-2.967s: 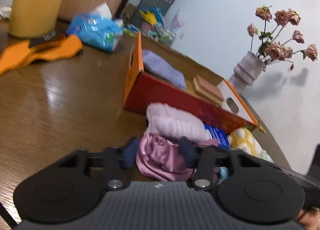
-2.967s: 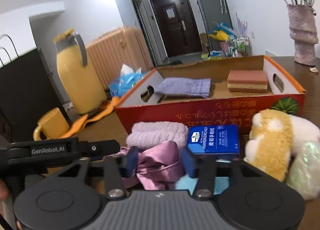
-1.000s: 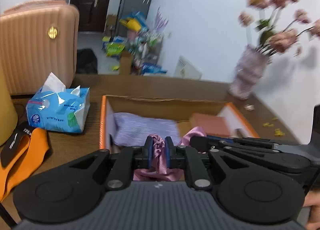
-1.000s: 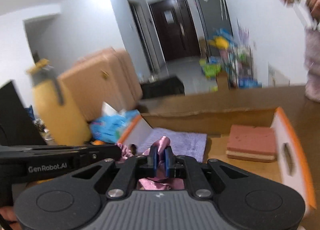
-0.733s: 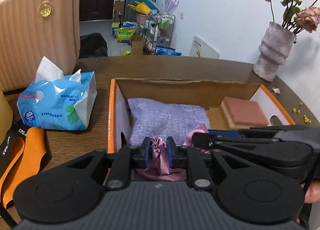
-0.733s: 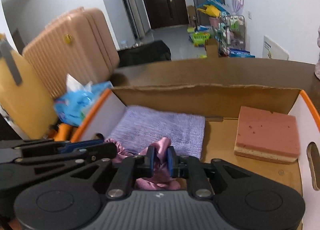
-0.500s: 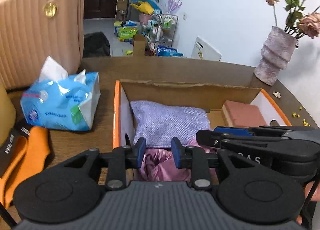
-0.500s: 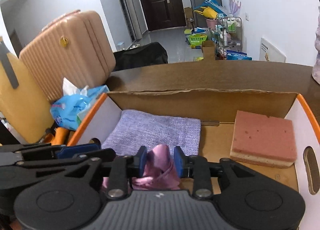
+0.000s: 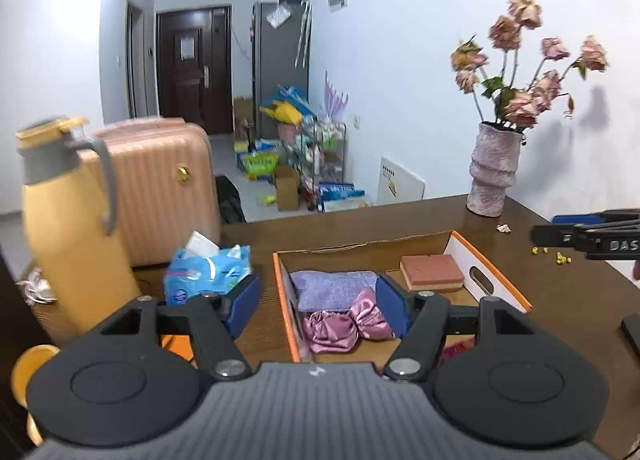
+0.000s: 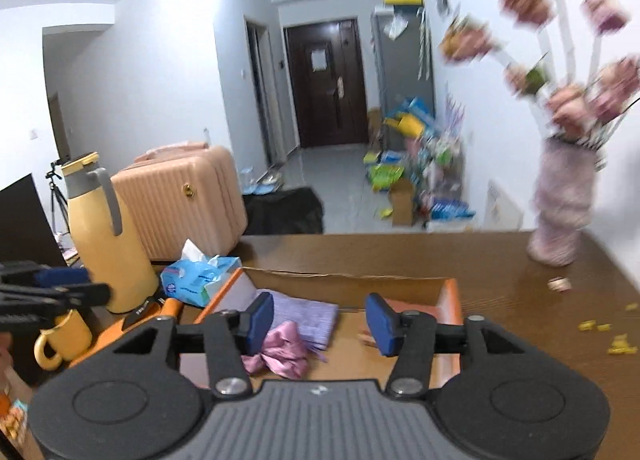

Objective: Organize soft objects
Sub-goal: 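Lower both grippers onto the pale pink towel and close them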

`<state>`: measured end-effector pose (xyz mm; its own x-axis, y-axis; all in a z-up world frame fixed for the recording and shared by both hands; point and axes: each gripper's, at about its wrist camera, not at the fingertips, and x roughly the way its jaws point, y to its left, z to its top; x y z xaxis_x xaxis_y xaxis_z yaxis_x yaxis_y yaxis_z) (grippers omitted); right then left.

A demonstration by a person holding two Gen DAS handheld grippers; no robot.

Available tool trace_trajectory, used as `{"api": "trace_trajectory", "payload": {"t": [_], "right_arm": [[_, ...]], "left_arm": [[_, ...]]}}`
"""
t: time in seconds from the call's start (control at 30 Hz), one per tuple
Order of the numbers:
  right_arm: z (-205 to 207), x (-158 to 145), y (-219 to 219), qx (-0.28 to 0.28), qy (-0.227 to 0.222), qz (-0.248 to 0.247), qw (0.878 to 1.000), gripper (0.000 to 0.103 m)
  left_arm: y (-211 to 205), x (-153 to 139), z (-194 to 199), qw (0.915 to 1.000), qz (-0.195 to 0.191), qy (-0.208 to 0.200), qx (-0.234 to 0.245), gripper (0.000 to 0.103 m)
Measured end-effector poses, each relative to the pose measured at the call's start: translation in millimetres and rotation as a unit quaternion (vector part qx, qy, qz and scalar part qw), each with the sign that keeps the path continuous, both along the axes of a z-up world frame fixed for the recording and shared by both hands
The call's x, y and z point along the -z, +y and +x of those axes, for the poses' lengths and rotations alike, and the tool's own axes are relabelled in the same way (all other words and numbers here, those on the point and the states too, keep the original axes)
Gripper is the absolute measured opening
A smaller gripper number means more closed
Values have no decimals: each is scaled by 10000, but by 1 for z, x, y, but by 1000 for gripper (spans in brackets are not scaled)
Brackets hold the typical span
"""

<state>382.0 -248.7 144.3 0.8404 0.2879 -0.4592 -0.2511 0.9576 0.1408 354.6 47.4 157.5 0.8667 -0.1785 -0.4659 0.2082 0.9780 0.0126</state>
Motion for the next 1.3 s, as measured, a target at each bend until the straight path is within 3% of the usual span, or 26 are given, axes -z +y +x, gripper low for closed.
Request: {"api": "trace_trajectory", "payload": {"t": [0.2,0.4,0.47,0.67,0.8,0.9,1.07,1.2,1.3], "right_arm": [[-74,-6,-15,-4,-296,-74,9995,58],[-174,26,-10,-260,-725,-132,9969,68],[-210,44,-8,-360,-865,-95,9956,76],[-275,88,-2,-517,-554,646,9950,76],[-275,95,7,-561,-416,514,9962,76],[-257,101,14,-359,-313,408,9980,70],[-204,123,28,-361,75,623,9974,55],[-142,135,45,-228,330,827,9958,45],[-95,140,57,-259,432,1051,9932,42]], "left_arm": [[1,-7,-78,9994,-134,-314,-94,74],[5,37,-185,9960,-235,-855,-96,82],[5,55,-214,9956,-358,-866,-95,83],[19,90,-260,9945,-828,-603,-196,87],[24,94,-247,9947,-771,-540,-406,87],[28,103,-226,9946,-896,-380,-360,87],[20,125,-153,9961,-848,134,-200,83],[19,137,-73,9908,-1214,591,-27,72],[20,150,-14,9828,-1549,1001,-33,55]]}}
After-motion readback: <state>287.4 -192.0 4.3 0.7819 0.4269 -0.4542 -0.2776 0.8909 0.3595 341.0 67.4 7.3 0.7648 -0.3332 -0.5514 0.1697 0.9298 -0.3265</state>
